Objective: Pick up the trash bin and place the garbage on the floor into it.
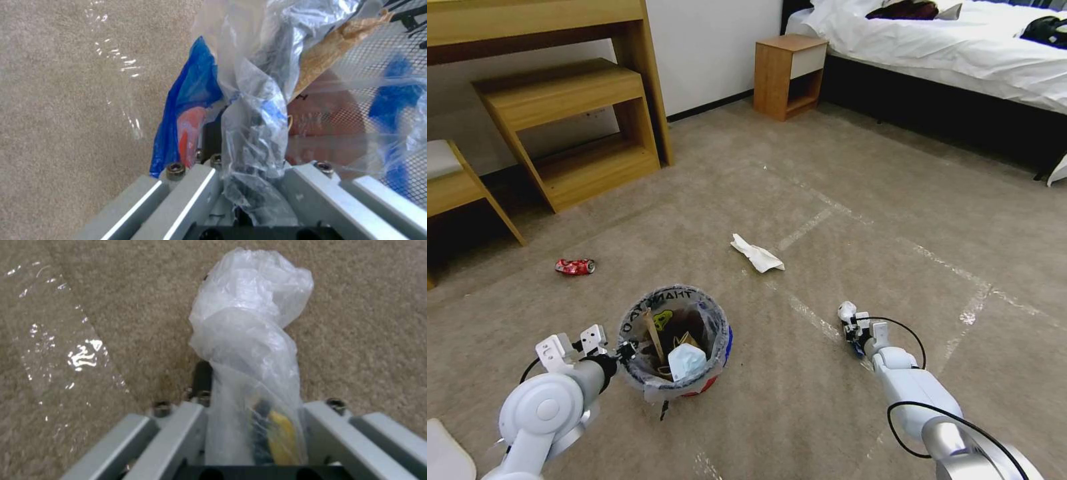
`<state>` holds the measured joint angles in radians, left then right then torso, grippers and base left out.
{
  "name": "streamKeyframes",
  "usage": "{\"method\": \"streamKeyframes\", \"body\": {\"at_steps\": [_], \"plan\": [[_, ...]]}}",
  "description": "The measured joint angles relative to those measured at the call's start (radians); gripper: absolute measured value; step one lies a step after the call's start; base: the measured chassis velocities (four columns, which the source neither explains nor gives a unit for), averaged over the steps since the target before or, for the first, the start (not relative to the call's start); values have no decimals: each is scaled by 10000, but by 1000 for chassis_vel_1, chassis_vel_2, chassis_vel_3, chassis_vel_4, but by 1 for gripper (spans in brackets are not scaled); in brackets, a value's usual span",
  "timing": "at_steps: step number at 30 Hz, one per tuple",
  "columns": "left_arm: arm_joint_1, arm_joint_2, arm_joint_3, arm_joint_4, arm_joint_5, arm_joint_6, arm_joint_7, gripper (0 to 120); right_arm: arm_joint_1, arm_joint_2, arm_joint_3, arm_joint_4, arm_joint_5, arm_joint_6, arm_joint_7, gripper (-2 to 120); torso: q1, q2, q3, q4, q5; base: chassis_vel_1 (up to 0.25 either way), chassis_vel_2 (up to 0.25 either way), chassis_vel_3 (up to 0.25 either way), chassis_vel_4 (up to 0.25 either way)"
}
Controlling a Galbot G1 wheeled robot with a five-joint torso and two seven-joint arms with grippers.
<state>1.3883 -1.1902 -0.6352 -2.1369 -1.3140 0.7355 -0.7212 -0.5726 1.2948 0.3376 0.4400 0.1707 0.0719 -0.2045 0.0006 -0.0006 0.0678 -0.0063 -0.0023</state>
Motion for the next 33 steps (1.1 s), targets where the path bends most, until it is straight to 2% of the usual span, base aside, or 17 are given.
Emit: {"method": "streamKeyframes", "body": {"at_steps": [2, 7, 16, 19, 20, 22, 23, 26, 27, 30, 31, 33], "plan": [[-23, -2, 7, 29, 0, 0, 0, 0, 7, -13, -13, 23, 8, -2, 27, 2, 1, 0, 1, 0, 0, 0, 0, 0, 0], [-68, 13, 31, 46, -8, -2, -1, 0, -6, -30, 11, 215, 35, 79, 52, 2, 0, 0, 1, 0, 3, 0, 0, 0, 0], [-35, 104, -63, -222, -179, -8, -65, 0, 11, -306, 533, 1818, 66, 1560, -421, 2, 0, -1, -1, 1, 2, 0, 0, 0, 0], [-55, 185, -175, -335, -305, -10, -117, 0, 120, -654, 434, 3151, 1040, 2021, -767, 2, 0, 0, -1, 2, -1, 0, 0, 0, 0], [-55, 185, -175, -335, -305, -10, -117, 0, 120, -654, 434, 3151, 1040, 2021, -767, 2, 0, 0, -1, 2, -1, 0, 0, 0, 0], [-72, 199, -210, -365, -349, -10, -148, 0, 198, -874, 230, 3738, 2027, 2375, -1207, 2, 0, 0, 0, 0, 2, 0, 0, 0, 0], [-72, 199, -210, -365, -349, -10, -148, 0, 198, -874, 230, 3738, 2027, 2375, -1207, 2, 0, 0, 0, 0, 2, 0, 0, 0, 0], [-79, 200, -264, -393, -388, -14, -159, 0, 282, -1268, -232, 4739, 3210, 3074, -2354, 2, 0, 0, -1, 1, -1, 0, 0, 0, 0], [-79, 200, -264, -393, -388, -14, -159, 0, 282, -1268, -232, 4739, 3210, 3074, -2354, 2, 0, 0, -1, 1, -1, 0, 0, 0, 0], [-82, 204, -334, -446, -431, -16, -180, 0, 266, -1742, -889, 5985, 4049, 3391, -3419, 2, 0, 0, -1, 0, 1, 0, 0, 0, 0], [-82, 204, -334, -446, -431, -16, -180, 0, 266, -1742, -889, 5985, 4049, 3391, -3419, 2, 0, 0, -1, 0, 1, 0, 0, 0, 0], [-77, 209, -375, -501, -462, -17, -191, 0, 247, -2115, -1423, 7239, 4677, 3335, -4049, 2, 0, 0, -1, 0, 0, 0, 0, 0, 0]]}}
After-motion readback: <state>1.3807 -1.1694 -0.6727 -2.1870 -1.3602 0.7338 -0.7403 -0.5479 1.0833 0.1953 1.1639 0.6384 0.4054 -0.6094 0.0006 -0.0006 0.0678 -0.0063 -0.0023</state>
